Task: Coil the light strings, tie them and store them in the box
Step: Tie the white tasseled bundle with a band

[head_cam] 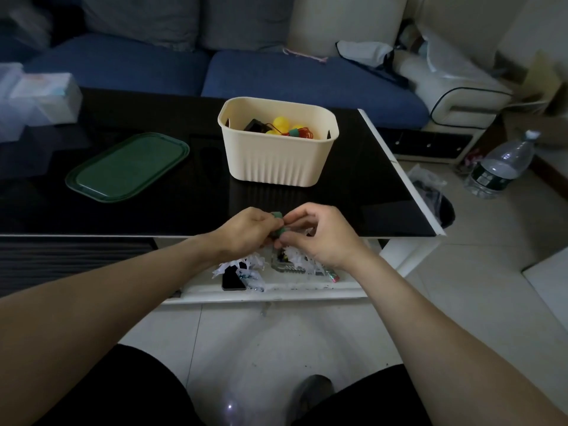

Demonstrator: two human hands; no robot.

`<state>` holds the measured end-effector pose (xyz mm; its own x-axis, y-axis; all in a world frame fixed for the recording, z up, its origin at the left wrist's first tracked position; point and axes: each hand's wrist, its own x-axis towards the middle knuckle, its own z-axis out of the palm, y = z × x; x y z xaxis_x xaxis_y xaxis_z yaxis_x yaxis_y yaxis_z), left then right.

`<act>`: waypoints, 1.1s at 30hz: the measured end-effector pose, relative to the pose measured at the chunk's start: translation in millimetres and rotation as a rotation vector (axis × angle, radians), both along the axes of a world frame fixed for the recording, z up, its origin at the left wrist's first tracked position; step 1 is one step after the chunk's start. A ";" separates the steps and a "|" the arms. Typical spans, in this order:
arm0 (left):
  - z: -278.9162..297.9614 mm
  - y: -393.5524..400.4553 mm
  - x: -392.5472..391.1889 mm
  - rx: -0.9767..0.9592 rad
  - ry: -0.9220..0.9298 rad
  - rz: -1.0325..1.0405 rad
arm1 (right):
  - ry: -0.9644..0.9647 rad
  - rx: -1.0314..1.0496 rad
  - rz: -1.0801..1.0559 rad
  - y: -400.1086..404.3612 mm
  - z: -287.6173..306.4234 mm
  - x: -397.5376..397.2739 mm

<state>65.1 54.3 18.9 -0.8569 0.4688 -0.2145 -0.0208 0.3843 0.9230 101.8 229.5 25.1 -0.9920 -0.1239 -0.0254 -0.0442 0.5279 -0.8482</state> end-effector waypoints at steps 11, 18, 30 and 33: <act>17.0 14.4 -4.8 0.055 -0.307 0.343 | 0.308 0.127 -0.048 -12.2 11.3 -3.6; 15.8 11.4 -5.9 0.104 -0.436 0.414 | 0.408 0.189 -0.005 -13.6 7.0 -6.0; 12.6 8.8 -12.5 -0.031 -0.269 0.232 | 0.388 0.185 -0.048 -2.0 4.6 -7.3; 16.9 6.7 -12.5 -0.069 -0.244 0.169 | 0.394 0.168 -0.049 -1.3 4.6 -4.8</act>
